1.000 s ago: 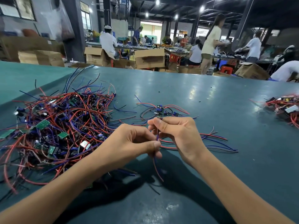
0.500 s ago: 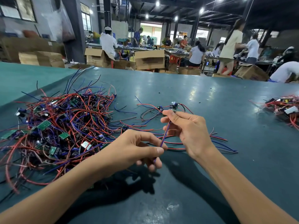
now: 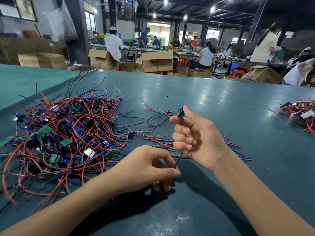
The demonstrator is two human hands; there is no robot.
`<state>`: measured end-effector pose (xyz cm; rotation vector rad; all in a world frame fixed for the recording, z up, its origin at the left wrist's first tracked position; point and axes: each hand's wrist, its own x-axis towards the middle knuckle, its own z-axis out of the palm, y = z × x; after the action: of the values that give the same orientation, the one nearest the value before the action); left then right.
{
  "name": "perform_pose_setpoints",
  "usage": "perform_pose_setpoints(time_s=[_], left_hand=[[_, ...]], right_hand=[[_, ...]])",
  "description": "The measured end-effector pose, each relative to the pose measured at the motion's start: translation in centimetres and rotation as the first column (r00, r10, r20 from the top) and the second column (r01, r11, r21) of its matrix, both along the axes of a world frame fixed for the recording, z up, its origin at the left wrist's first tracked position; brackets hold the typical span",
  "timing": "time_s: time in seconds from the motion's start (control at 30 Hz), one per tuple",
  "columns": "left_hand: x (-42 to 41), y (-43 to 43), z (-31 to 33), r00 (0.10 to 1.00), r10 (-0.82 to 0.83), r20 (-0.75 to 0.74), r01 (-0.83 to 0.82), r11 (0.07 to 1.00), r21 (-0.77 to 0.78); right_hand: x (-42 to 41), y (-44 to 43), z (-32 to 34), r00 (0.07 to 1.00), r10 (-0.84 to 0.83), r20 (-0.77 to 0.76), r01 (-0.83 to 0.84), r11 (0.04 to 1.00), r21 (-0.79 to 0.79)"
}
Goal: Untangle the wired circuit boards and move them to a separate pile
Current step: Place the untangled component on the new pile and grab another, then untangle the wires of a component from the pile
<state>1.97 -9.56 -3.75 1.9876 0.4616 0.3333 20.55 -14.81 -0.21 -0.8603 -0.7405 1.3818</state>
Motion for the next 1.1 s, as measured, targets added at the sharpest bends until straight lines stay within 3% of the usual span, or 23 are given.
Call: perform_pose_setpoints(time_s=[0.2, 0.33, 0.43, 0.53, 0.6, 0.67, 0.73, 0.8, 0.9, 1.1], left_hand=[[-0.1, -0.2, 0.0, 0.995, -0.045, -0.094, 0.061, 0.982, 0.177], [0.0, -0.2, 0.1, 0.99, -0.056, -0.133, 0.087, 0.967, 0.239], [0.1, -0.1, -0.1, 0.992, -0.042, -0.121, 0.071, 0.966, 0.249], [0.0, 0.0, -0.1, 0.997, -0.03, -0.064, 0.044, 0.972, 0.229], [0.1, 0.2, -0.1, 0.997, 0.042, 0.06, -0.051, 0.987, 0.154], [0.3, 0.7, 0.4, 0.969, 0.161, 0.185, -0.142, 0.984, -0.11], [0.5, 1.1, 1.2, 0.95, 0.2, 0.242, -0.092, 0.915, -0.394], [0.4, 1.5, 1.5, 0.934, 0.181, 0.309, 0.018, 0.837, -0.547], [0.3, 1.7, 1.5, 0.877, 0.227, 0.424, 0.09, 0.789, -0.608], [0.1, 2.2, 1.8, 0.751, 0.507, 0.424, -0.134, 0.746, -0.653]], right_hand=[[1.1, -0.9, 1.3, 0.98, 0.123, 0.154, -0.147, 0.978, 0.15], [3.0, -1.9, 2.9, 0.974, 0.094, 0.206, -0.146, 0.956, 0.254], [4.1, -2.6, 3.6, 0.96, 0.08, 0.269, -0.146, 0.96, 0.238], [4.4, -3.1, 3.7, 0.903, 0.007, 0.429, -0.098, 0.976, 0.192], [4.1, -3.2, 3.7, 0.851, 0.015, 0.526, -0.108, 0.983, 0.148], [3.4, -3.3, 3.6, 0.792, 0.117, 0.599, -0.195, 0.978, 0.068], [2.3, -3.2, 3.5, 0.714, 0.248, 0.655, -0.304, 0.952, -0.029], [1.2, -3.0, 3.2, 0.643, 0.348, 0.682, -0.385, 0.917, -0.105], [0.4, -2.4, 2.5, 0.585, 0.376, 0.718, -0.385, 0.908, -0.162], [3.1, -2.2, 1.9, 0.542, 0.185, 0.82, -0.149, 0.981, -0.123]])
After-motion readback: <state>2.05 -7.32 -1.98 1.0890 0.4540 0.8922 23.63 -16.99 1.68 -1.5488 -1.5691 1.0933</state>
